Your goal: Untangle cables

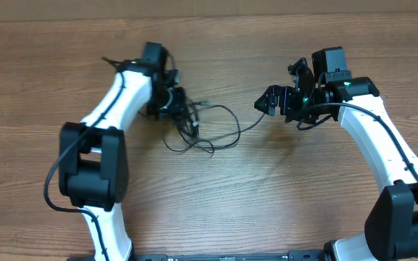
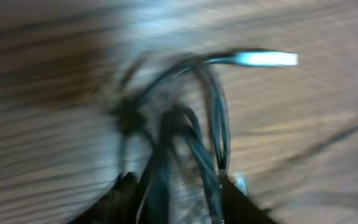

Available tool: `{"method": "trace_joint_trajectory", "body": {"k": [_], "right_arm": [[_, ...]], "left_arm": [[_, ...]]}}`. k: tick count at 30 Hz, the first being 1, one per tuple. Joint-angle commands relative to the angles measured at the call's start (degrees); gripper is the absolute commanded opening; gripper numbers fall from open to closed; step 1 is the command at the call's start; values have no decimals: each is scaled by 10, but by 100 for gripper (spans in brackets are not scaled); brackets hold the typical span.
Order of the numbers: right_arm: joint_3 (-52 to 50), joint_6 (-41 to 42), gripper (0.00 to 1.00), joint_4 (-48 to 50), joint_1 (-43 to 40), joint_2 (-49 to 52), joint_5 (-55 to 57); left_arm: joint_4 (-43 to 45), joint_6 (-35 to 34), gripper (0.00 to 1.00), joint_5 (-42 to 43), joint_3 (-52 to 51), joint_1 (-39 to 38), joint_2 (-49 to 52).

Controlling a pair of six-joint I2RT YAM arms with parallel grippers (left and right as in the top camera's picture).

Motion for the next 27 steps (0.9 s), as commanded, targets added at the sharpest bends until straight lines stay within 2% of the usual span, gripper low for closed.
{"method": "trace_joint_trajectory", "body": {"k": [1,4,8,10,13,15,21,24,26,27], "right_arm": [[12,-3,100,10,-1,-21,9],[12,-3,100,23,-1,-21,8],[12,0,100,31,-1,-21,8],[12,0,100,38,-1,-21,8],[12,0,100,44,-1,-21,8],[12,0,100,44,-1,-21,8],[12,0,100,38,-1,-21,8],[12,-1,100,33,-1,-21,8],[12,0,100,33,-1,-21,8],[12,0,100,32,-1,-21,8]], "left_arm": [[-9,-19,59,1,11,50,-3],[-12,-37,63,30,15,85,-3],[-27,-15,57,91,14,102,-3],[-34,3,56,96,14,98,-3],[-34,4,61,88,8,81,-2],[-32,3,62,65,5,67,-2],[-44,-54,58,-88,1,36,11],[-44,-61,58,-128,1,28,26],[-42,-61,52,-131,1,25,43],[-41,-61,41,-131,1,24,52]]}}
